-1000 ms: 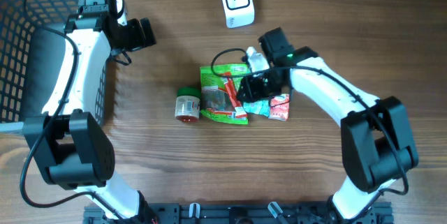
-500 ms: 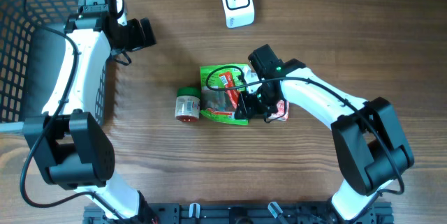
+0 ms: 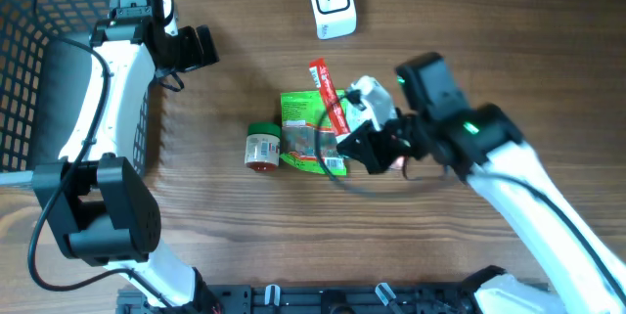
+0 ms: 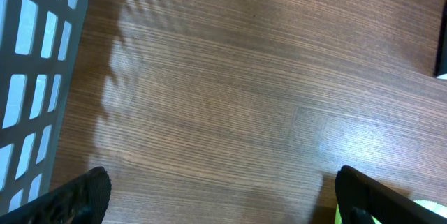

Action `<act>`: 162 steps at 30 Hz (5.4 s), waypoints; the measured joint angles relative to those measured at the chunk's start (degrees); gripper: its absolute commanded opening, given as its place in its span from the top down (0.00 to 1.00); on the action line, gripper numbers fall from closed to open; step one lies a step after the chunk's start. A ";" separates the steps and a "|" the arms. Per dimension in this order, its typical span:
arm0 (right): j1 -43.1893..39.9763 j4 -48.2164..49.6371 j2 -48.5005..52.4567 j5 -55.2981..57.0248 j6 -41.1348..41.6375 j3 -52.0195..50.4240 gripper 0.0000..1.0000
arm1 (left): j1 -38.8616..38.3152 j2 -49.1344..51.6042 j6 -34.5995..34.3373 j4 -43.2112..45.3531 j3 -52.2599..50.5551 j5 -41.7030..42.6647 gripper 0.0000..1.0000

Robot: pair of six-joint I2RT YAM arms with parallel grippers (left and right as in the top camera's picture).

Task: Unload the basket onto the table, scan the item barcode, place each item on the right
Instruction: 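Grasp the red sausage stick from the pile with the right gripper, then carry the red stick to the white scanner and hold it there, then place the red stick on the table right of the pile, then grasp the light-blue wipes pack with the right gripper and lift it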

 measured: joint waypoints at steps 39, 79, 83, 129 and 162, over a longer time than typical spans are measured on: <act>0.07 2.38 -9.64 -27.74 33.16 1.25 0.96 | 0.00 0.00 0.00 -0.13 0.00 0.00 0.00; -1.66 15.72 59.19 72.00 -36.68 43.12 0.96 | 0.00 0.00 0.00 0.02 0.00 0.00 0.00; -1.66 17.66 61.96 72.24 -35.93 43.12 0.96 | 0.00 0.00 0.00 0.02 0.00 0.00 0.00; -21.29 -6.19 35.10 15.26 -0.61 17.51 0.37 | 0.02 0.00 0.00 0.00 0.00 0.00 0.00; -25.81 -8.92 16.72 -4.66 -5.40 3.02 0.96 | 0.00 0.00 0.00 0.02 0.00 0.00 0.00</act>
